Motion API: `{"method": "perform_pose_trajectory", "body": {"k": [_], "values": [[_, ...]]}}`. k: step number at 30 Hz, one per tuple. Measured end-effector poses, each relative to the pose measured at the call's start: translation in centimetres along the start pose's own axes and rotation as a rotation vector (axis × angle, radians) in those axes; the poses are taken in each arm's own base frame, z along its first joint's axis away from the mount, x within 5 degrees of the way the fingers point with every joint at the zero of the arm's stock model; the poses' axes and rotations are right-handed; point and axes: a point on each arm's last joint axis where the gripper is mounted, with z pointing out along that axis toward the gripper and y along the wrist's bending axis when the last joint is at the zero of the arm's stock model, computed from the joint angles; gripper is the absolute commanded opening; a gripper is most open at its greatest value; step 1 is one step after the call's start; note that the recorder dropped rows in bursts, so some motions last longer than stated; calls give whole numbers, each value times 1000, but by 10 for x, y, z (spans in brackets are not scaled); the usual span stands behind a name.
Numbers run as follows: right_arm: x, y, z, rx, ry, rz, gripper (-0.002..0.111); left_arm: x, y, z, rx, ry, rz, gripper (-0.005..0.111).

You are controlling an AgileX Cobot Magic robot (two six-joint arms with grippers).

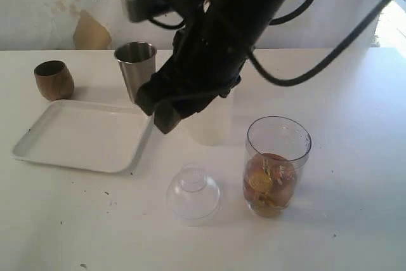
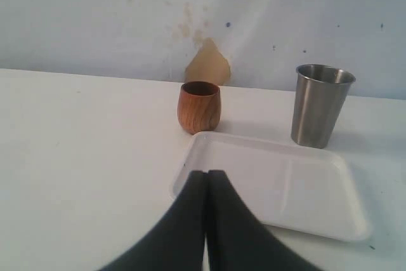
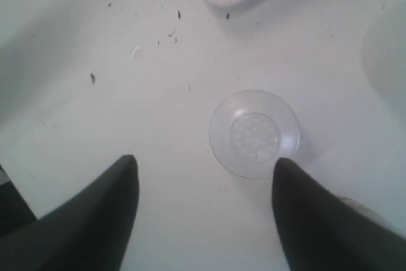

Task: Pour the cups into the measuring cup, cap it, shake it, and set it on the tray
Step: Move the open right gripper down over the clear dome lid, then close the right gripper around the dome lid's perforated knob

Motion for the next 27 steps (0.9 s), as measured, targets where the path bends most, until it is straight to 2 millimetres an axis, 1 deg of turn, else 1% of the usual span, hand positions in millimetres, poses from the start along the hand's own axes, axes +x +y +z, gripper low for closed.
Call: {"method": "perform_pose_trajectory", "body": {"k": [4,8,12,17,24,27], "values": [[-1,-6,30,7,91,5,61,0,0,0,0,0,0,0],[-1,-15,56,32,152,23,61,0,0,0,0,0,0,0],[-3,-21,75,47,168,45,61,0,0,0,0,0,0,0],[-3,-28,94,74,185,43,61,0,0,0,0,0,0,0],[-4,-34,107,114,184,46,61,0,0,0,0,0,0,0],[-3,-37,116,117,203,49,61,0,0,0,0,0,0,0]]}}
